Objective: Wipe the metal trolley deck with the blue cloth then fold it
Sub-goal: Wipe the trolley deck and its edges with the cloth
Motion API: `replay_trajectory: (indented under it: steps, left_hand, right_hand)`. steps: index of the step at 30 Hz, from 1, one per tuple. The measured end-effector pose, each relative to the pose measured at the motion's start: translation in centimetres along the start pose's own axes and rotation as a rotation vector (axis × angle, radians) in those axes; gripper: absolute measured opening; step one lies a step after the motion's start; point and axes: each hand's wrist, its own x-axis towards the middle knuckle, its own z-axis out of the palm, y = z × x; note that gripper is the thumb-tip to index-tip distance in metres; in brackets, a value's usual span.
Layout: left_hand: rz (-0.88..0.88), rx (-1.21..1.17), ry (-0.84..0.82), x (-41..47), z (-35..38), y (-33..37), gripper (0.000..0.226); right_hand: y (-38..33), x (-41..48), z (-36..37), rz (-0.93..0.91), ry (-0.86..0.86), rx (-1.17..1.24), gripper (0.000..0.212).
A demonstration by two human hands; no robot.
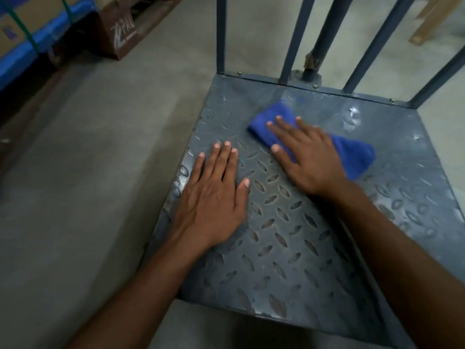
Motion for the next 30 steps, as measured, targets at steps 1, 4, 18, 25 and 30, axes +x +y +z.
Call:
replay_trajectory:
  steps: [1, 4, 18, 25, 30]
  left_hand:
    - [-0.016, 0.002, 0.002, 0.4, 0.4, -0.6, 0.075]
    - [-0.071, 0.007, 0.002, 1.4, 0.9, -2.7, 0.075]
    - [-0.202, 0.019, 0.062, 4.4, 1.4, -10.0, 0.07]
    - [-0.239, 0.066, 0.106, 3.7, -0.3, -13.2, 0.071]
    - [-0.211, 0.042, 0.151, 2.9, -2.2, -12.7, 0.07]
  right_hand:
    - [-0.9, -0.2, 0.8, -0.127, -0.028, -0.008, 0.061]
    - [-0.7, 0.3, 1.9, -0.145, -0.014, 0.047, 0.058]
    - [-5.2, 1.8, 6.2, 0.373, 0.21, 0.028, 0.061]
    - [-11.4, 0.9, 8.3, 0.023, 0.192, 0.038, 0.056]
    - [-13.8, 0.7, 6.9, 0.33, 0.341, 0.049, 0.056]
